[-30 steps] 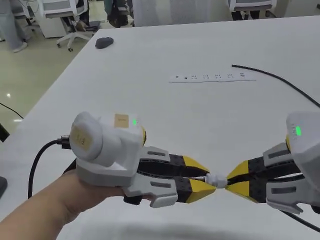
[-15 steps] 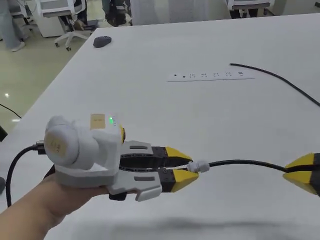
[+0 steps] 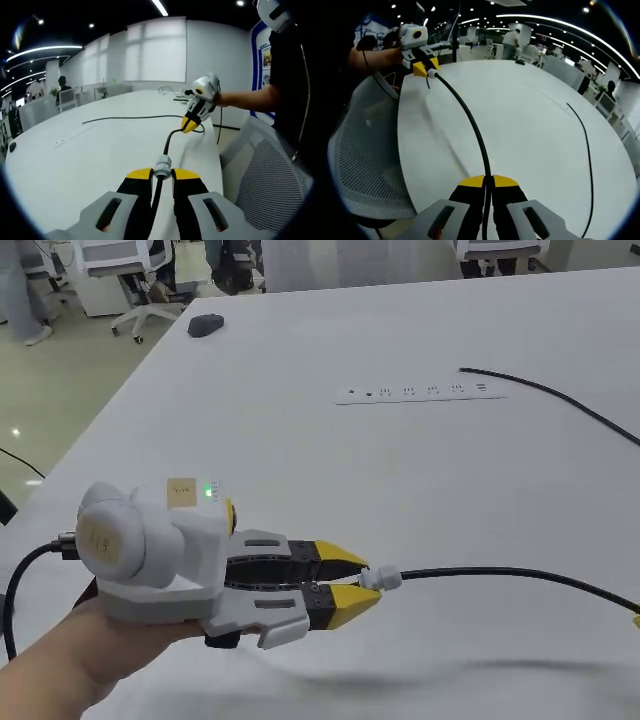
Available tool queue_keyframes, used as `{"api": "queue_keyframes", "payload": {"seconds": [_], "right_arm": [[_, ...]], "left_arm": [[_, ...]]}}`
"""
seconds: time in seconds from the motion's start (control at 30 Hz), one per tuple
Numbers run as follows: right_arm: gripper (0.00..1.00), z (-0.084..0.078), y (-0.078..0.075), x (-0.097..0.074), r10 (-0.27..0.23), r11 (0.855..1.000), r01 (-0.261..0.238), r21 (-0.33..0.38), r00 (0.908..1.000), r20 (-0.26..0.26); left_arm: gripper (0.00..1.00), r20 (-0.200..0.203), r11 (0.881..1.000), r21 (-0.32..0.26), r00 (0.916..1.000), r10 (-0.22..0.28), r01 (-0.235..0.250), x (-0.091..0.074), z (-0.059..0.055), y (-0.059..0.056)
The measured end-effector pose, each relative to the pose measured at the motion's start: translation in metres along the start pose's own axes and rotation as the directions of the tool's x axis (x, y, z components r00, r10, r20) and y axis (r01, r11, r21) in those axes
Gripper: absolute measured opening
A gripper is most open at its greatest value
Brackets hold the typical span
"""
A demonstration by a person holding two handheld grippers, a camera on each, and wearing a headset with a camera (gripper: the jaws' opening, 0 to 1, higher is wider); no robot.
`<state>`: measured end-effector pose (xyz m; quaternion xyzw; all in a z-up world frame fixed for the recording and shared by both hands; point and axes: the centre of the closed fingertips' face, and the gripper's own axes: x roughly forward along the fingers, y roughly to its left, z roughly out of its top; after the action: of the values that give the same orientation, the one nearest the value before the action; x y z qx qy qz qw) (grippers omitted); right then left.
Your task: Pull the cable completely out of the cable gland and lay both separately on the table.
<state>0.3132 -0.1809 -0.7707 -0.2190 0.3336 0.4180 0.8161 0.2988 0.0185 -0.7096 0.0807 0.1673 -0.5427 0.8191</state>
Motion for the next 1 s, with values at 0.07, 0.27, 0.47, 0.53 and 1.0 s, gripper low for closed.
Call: {"api": "queue_keyframes", "payload": {"seconds": [0.07,0.27,0.47,0.53,1.0], "right_arm": [[0.05,0.004,0.004,0.0,0.025,0.998,-0.026,0.051,0.9996,0.011],[0.23,0.074,0.04,-0.003,0.137,0.99,-0.131,-0.046,0.9768,0.165],[0.19,0.126,0.092,0.015,0.26,0.945,-0.213,-0.248,0.9497,0.174],[0.17,0.128,0.101,0.026,0.273,0.927,-0.22,-0.303,0.9513,0.144],[0.0,0.126,0.11,0.035,0.274,0.892,-0.2,-0.406,0.9524,0.133]], "left_arm": [[0.14,0.0,1.0,0.004,1.0,0.0,0.0,0.0,0.001,0.0],[0.14,-0.009,0.999,0.035,0.9999,-0.006,0.006,0.004,0.005,-0.005],[0.14,-0.024,0.995,0.09,0.999,-0.038,0.04,0.011,0.011,-0.016],[0.14,-0.028,0.994,0.102,0.9986,-0.046,0.049,0.012,0.013,-0.018],[0.14,-0.047,0.986,0.154,0.9974,-0.054,0.061,0.014,0.014,-0.026]]}}
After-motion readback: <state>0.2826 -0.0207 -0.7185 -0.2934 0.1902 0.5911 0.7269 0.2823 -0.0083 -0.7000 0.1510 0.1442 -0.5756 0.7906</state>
